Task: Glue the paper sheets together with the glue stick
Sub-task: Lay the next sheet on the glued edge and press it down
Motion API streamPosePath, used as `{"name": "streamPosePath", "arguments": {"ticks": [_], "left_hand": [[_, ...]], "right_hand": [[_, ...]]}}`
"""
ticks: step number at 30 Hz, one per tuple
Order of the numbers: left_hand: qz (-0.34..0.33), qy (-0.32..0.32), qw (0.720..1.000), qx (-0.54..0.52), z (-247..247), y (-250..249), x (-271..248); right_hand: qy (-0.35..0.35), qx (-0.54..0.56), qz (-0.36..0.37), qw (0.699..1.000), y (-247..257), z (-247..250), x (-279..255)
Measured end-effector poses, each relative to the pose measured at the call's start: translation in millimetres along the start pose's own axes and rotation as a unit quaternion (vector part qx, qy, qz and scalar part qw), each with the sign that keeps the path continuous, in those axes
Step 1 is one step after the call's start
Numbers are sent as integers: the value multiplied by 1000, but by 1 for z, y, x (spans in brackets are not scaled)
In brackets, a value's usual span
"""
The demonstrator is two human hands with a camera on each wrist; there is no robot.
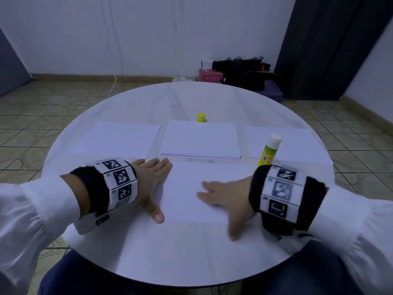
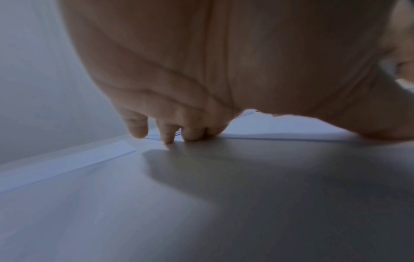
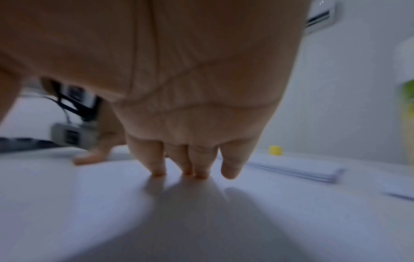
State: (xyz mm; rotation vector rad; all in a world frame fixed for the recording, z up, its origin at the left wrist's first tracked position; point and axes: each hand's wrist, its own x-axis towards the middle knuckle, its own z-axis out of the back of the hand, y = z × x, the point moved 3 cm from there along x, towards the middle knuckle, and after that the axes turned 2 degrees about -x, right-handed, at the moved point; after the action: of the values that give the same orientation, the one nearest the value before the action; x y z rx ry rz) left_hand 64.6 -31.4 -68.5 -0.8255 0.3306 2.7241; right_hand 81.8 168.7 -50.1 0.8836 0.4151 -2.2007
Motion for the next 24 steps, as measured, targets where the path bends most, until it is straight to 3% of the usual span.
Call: {"name": "streamPosePath", "arguments": {"ticks": [4, 8, 12, 18, 24], "left_hand": [[25, -8, 1000, 10, -2, -3, 1], [35, -2, 999, 11, -1, -8, 1], [24, -27, 999, -17, -2, -2, -1], [4, -33, 999, 3, -1, 0, 0], [-5, -55, 998, 22, 6, -3, 0]], "right_hand": [[-83, -37, 89, 992, 59, 18, 28], [-132, -43, 86, 987, 72, 36, 47], [-108, -10, 14, 994, 28, 32, 48], [-47, 46, -82, 994, -47, 0, 0], [-19, 54, -131, 990, -69, -16, -14]]}}
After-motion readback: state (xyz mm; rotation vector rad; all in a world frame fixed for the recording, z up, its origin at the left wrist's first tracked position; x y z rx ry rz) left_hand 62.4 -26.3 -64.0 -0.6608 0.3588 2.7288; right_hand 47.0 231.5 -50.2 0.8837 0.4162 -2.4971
